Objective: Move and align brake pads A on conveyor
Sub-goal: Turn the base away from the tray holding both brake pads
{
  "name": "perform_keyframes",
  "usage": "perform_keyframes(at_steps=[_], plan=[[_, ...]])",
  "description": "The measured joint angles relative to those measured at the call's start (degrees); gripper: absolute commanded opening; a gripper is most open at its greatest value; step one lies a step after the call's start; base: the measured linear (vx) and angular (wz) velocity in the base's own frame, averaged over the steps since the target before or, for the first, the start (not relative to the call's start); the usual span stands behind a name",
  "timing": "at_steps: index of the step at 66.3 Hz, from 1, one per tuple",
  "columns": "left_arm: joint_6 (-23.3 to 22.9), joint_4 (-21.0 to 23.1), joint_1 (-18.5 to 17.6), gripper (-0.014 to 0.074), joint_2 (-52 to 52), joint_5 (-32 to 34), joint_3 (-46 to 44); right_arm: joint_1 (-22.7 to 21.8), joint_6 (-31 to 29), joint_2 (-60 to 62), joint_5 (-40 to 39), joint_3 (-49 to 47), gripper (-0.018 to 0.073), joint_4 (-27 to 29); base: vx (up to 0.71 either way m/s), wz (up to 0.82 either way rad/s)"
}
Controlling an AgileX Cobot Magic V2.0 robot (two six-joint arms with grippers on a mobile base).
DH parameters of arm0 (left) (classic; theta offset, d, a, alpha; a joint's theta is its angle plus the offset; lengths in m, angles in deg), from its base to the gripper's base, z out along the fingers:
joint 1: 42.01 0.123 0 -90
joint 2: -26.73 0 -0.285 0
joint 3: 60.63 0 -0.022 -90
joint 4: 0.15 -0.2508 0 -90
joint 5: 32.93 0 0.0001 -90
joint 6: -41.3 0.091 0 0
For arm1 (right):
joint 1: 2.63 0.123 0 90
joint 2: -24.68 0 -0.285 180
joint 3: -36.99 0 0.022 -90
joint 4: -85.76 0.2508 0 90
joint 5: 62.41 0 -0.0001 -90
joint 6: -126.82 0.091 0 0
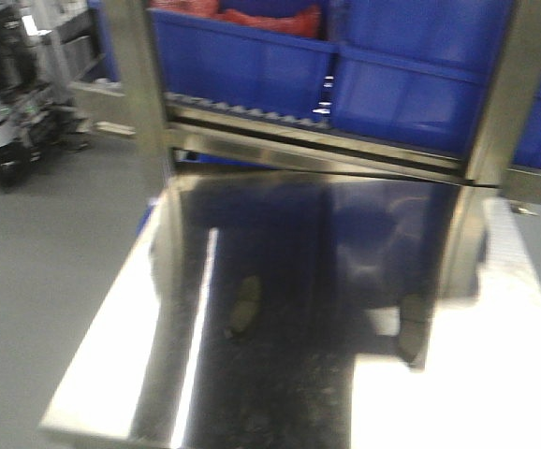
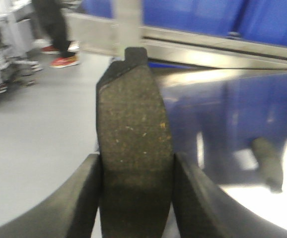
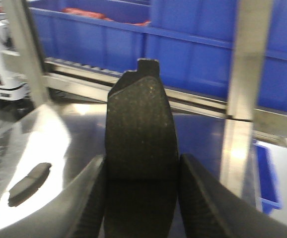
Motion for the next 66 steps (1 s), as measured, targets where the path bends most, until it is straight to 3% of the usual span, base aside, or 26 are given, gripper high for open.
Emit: perform_keyframes(at_steps=[66], plan=[[0.0,0.0,0.0,-0.0006,0.0,0.0,0.0,0.0,0.0,0.0,0.0,0.1,-0.0004,0.0,-0.18,0.70]])
